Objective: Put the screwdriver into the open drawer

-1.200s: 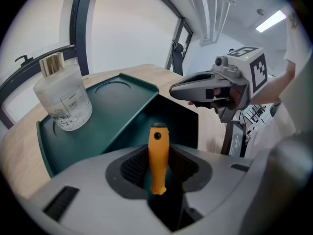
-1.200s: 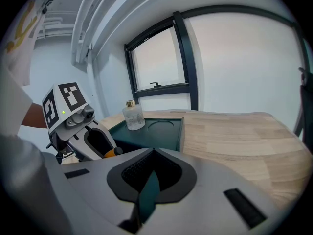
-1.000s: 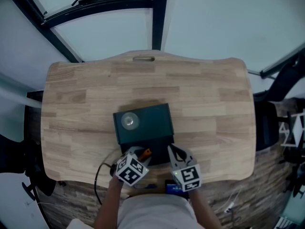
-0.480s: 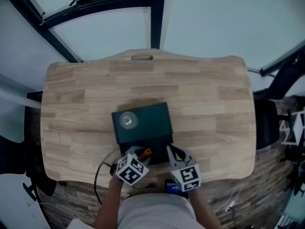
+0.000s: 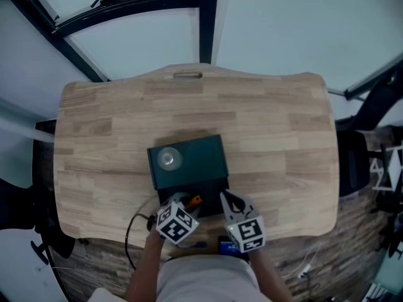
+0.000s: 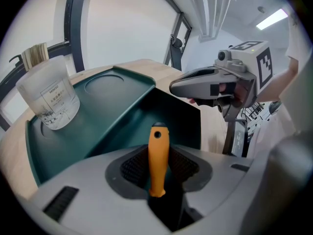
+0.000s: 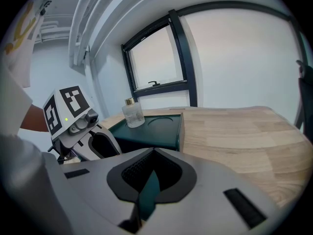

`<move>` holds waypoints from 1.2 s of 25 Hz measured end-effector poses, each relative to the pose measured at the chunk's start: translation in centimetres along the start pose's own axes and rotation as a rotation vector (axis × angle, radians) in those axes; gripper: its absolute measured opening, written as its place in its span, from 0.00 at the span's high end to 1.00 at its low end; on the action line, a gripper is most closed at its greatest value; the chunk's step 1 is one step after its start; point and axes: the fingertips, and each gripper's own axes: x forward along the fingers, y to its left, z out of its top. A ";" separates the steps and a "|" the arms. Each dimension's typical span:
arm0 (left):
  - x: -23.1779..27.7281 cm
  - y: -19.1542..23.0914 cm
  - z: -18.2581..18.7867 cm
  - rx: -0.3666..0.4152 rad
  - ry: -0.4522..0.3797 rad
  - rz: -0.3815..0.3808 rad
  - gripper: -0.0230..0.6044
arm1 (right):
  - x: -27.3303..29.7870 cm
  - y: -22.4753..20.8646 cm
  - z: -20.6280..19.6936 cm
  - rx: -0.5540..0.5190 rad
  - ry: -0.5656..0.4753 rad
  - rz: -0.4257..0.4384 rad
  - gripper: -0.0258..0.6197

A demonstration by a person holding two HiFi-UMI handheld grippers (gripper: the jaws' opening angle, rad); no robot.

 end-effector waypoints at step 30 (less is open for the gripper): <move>1.8 -0.1 -0.9 -0.047 0.078 -0.022 0.76 | 0.3 -0.1 -0.4 0.013 0.017 0.009 0.96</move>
